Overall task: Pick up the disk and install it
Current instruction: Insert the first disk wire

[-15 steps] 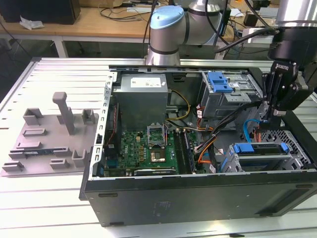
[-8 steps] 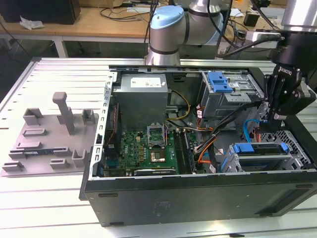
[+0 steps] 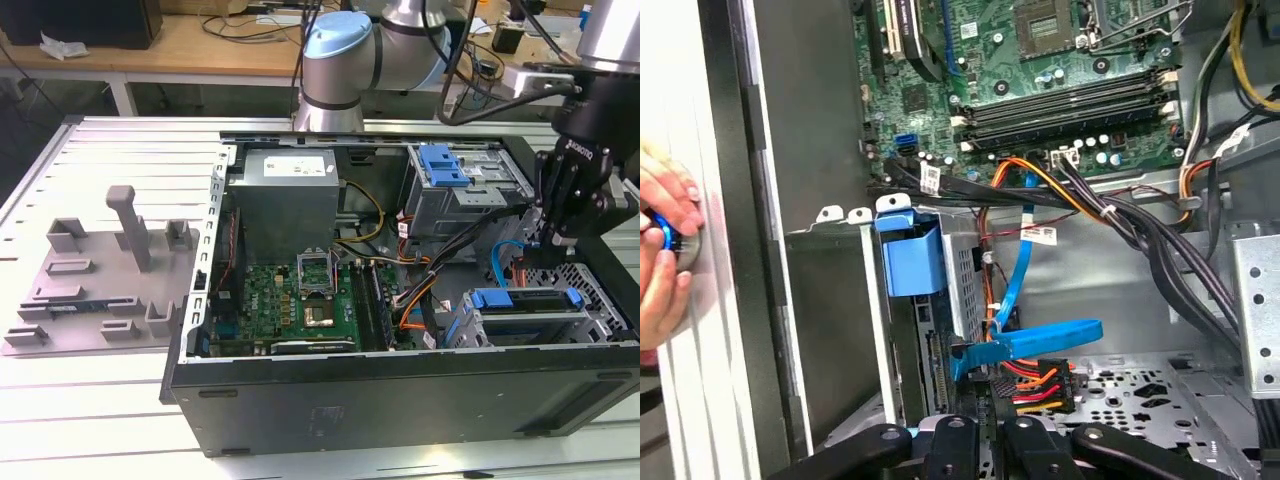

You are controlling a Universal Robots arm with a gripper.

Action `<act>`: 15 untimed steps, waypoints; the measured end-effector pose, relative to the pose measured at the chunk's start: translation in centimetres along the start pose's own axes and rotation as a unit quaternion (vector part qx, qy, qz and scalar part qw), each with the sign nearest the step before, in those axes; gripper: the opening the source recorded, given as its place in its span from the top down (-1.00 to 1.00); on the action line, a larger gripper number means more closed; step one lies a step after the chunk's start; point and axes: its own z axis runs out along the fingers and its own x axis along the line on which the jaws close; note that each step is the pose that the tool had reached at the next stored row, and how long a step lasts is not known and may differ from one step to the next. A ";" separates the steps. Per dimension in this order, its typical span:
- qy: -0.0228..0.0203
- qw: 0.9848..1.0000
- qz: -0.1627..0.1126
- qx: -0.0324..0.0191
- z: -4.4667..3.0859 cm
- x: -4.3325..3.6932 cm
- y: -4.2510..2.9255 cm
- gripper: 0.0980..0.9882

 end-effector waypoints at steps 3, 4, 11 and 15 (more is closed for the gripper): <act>-0.019 1.000 -0.002 -0.002 0.11 0.66 -0.07 0.85; -0.022 1.000 -0.002 -0.002 0.13 0.80 -0.08 0.85; -0.056 0.998 -0.007 -0.004 0.23 1.94 -0.20 0.85; -0.072 0.997 -0.009 -0.004 0.25 2.46 -0.26 0.85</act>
